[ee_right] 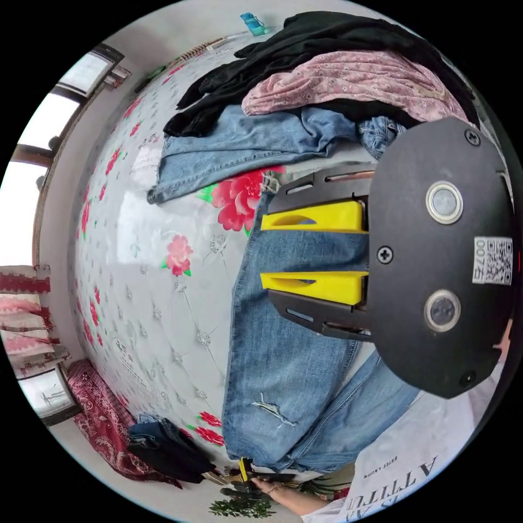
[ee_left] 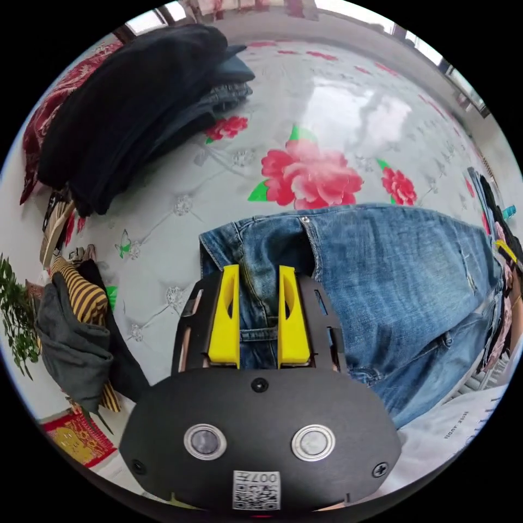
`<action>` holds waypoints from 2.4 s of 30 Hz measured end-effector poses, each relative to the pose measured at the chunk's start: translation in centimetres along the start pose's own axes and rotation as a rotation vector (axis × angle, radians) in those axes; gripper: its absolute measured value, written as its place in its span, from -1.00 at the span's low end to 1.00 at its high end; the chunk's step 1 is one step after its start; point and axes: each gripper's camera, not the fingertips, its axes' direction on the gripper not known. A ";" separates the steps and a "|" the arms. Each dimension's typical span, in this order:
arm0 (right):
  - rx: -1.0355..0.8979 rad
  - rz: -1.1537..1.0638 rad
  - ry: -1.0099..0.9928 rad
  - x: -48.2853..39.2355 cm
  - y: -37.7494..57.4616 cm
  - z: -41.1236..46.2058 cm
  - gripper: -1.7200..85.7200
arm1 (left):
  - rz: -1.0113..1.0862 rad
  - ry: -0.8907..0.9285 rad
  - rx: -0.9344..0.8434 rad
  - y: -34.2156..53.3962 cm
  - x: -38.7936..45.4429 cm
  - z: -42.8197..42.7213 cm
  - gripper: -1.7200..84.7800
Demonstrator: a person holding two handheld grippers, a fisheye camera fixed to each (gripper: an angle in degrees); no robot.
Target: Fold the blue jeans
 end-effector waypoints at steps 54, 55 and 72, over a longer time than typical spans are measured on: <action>0.333 1.133 -0.525 10.5 34.1 -11.7 -0.87 | -0.571 0.864 0.049 31.5 -28.3 -1.0 -0.86; 0.341 1.154 -0.553 10.7 34.4 -11.6 -0.90 | -0.571 0.914 0.076 31.8 -28.9 -1.1 -0.90; 1.059 0.720 -0.786 5.0 42.8 -30.0 -0.97 | -0.371 1.101 0.375 32.1 -34.4 -10.4 -0.96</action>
